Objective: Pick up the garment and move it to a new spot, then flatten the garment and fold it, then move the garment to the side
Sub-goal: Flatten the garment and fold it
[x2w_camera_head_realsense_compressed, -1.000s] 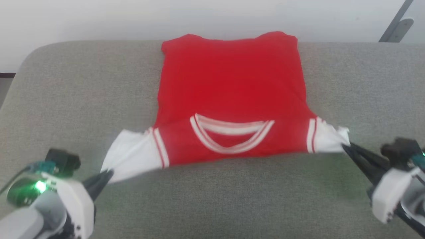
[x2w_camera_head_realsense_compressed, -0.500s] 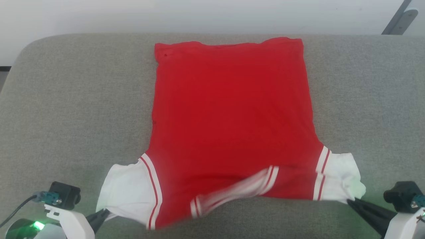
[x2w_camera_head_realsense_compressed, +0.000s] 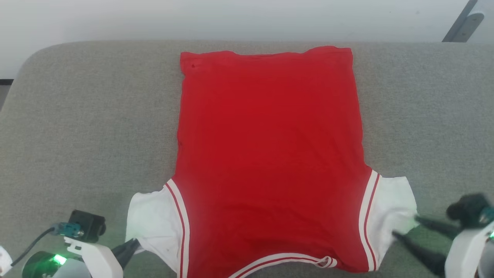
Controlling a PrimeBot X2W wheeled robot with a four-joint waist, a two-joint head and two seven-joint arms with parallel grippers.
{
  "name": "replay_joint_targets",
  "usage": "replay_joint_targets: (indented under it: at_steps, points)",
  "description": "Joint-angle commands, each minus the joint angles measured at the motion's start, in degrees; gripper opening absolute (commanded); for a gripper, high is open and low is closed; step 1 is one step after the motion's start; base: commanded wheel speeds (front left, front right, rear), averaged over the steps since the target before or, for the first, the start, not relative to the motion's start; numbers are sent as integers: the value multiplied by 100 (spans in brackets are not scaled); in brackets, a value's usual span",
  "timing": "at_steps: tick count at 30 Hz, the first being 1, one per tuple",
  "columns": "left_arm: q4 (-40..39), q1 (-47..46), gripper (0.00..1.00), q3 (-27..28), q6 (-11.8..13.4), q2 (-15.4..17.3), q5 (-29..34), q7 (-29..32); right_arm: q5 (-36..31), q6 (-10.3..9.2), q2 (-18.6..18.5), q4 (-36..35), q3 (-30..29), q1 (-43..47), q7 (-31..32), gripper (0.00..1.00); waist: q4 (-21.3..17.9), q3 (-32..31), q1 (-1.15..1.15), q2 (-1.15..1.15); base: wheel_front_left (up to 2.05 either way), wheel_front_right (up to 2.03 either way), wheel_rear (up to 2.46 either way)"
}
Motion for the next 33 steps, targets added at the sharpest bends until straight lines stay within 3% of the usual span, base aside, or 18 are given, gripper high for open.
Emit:
replay_joint_targets:
  at_steps: [1,5,8,13,20,27,33]
  points:
    - [-25,-34,0,-23,-16,-40,15,-2,195,-6,13,-148,-189,7,102,100,9,-10,0,0,0,0,0]
    - [-72,-52,0,-38,-14,-102,54,-47,286,-5,76,-495,-812,-107,435,100,53,-1,0,0,0,0,0]
    - [-104,-133,0,-56,-38,-172,107,-54,-75,-4,226,-635,-1219,-423,621,100,115,81,0,0,0,0,0]
    - [-114,-365,0,-76,-116,-349,257,-41,-659,-6,809,-297,-1482,-1465,799,100,297,307,0,0,0,0,0]
    - [-28,-752,0,-139,-287,-657,442,-9,-1300,-3,1691,1475,-1572,-3315,948,100,669,686,0,0,0,0,0]
    - [150,-1116,0,-197,-506,-985,591,9,-2085,-3,2116,3515,-1634,-4939,1293,100,1080,1133,0,0,0,0,0]
    - [384,-1421,0,-272,-754,-1328,700,-32,-2488,-3,2338,5027,-2026,-5949,1750,100,1427,1460,0,0,0,0,0]
